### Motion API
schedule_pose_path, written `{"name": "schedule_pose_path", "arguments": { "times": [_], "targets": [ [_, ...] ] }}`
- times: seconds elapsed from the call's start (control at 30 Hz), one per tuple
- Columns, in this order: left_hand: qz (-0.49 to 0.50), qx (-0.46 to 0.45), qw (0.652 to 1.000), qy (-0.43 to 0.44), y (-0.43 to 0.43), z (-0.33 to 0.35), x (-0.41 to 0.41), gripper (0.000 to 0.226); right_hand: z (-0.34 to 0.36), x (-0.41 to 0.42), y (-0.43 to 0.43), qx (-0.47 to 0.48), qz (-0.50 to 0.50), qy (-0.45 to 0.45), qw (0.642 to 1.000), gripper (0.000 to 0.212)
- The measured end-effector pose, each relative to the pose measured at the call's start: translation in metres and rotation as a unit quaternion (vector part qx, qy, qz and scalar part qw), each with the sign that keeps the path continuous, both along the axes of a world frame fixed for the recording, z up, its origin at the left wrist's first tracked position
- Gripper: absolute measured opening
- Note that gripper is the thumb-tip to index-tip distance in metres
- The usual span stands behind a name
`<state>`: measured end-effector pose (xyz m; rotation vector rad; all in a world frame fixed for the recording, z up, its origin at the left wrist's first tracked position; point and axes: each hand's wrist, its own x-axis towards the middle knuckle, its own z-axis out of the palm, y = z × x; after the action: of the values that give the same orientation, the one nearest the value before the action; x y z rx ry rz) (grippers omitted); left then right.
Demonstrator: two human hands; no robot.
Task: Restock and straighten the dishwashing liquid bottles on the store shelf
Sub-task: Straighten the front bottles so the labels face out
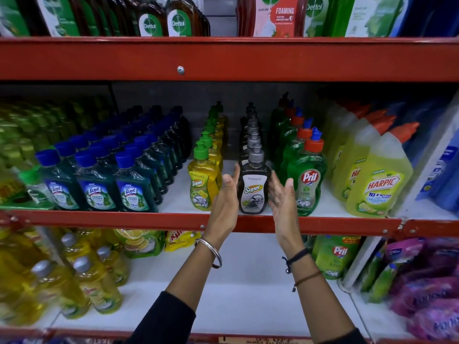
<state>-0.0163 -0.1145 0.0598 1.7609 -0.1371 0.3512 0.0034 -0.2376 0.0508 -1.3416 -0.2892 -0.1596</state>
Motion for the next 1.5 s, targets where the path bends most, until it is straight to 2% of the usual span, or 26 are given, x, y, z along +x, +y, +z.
{"name": "schedule_pose_path", "arguments": {
  "times": [0.07, 0.23, 0.33, 0.43, 0.53, 0.6, 0.67, 0.73, 0.87, 0.93, 1.0, 1.13, 1.3, 1.4, 1.5],
  "targets": [
    [0.000, 0.005, 1.000, -0.001, -0.001, 0.000, -0.002, 0.064, -0.001, 0.001, 0.000, 0.003, -0.002, -0.001, 1.000, 0.085],
    [0.010, 0.000, 1.000, -0.003, -0.004, 0.002, -0.005, 0.065, -0.002, 0.000, 0.000, 0.015, -0.002, -0.002, 1.000, 0.075],
    [0.032, -0.008, 0.999, -0.027, -0.005, -0.002, -0.005, 0.068, -0.004, -0.002, 0.001, 0.001, -0.018, -0.015, 1.000, 0.088],
    [0.097, -0.045, 0.990, -0.092, -0.008, -0.013, -0.012, 0.069, -0.014, -0.011, 0.007, -0.018, -0.086, -0.055, 0.995, 0.077],
    [0.176, -0.078, 0.968, -0.162, 0.004, -0.019, -0.019, 0.066, -0.024, -0.030, 0.018, -0.012, -0.177, -0.125, 0.976, 0.053],
    [0.227, -0.090, 0.952, -0.183, 0.024, -0.015, -0.015, 0.063, -0.029, -0.040, 0.032, -0.028, -0.164, -0.163, 0.972, 0.050],
    [0.250, -0.096, 0.948, -0.175, 0.047, -0.007, -0.008, 0.065, -0.031, -0.043, 0.049, -0.046, -0.105, -0.166, 0.980, 0.054],
    [0.223, -0.083, 0.963, -0.126, 0.068, -0.004, 0.000, 0.072, -0.026, -0.039, 0.067, -0.052, -0.049, -0.130, 0.989, 0.054],
    [0.084, -0.065, 0.993, -0.047, 0.089, -0.003, 0.001, 0.096, -0.013, -0.022, 0.094, -0.059, 0.005, -0.057, 0.997, 0.070],
    [0.047, -0.023, 0.997, -0.048, 0.091, -0.001, -0.004, 0.093, -0.010, -0.014, 0.100, -0.052, 0.025, -0.036, 0.998, 0.087],
    [0.034, -0.019, 0.998, -0.046, 0.091, 0.001, -0.010, 0.088, -0.009, -0.009, 0.101, -0.050, 0.039, -0.022, 0.998, 0.094],
    [0.031, -0.015, 0.999, -0.031, 0.096, -0.001, -0.016, 0.091, -0.007, -0.006, 0.099, -0.028, 0.047, -0.007, 0.998, 0.090],
    [0.028, -0.010, 0.999, -0.020, 0.099, 0.000, -0.020, 0.085, -0.002, -0.011, 0.098, -0.034, 0.046, -0.011, 0.998, 0.058],
    [0.036, -0.015, 0.999, -0.017, 0.100, 0.000, -0.020, 0.089, -0.002, -0.011, 0.095, -0.026, 0.049, -0.006, 0.998, 0.062],
    [0.033, -0.017, 0.999, -0.020, 0.100, -0.001, -0.021, 0.082, -0.003, -0.008, 0.094, -0.017, 0.059, -0.001, 0.998, 0.071]
  ]
}}
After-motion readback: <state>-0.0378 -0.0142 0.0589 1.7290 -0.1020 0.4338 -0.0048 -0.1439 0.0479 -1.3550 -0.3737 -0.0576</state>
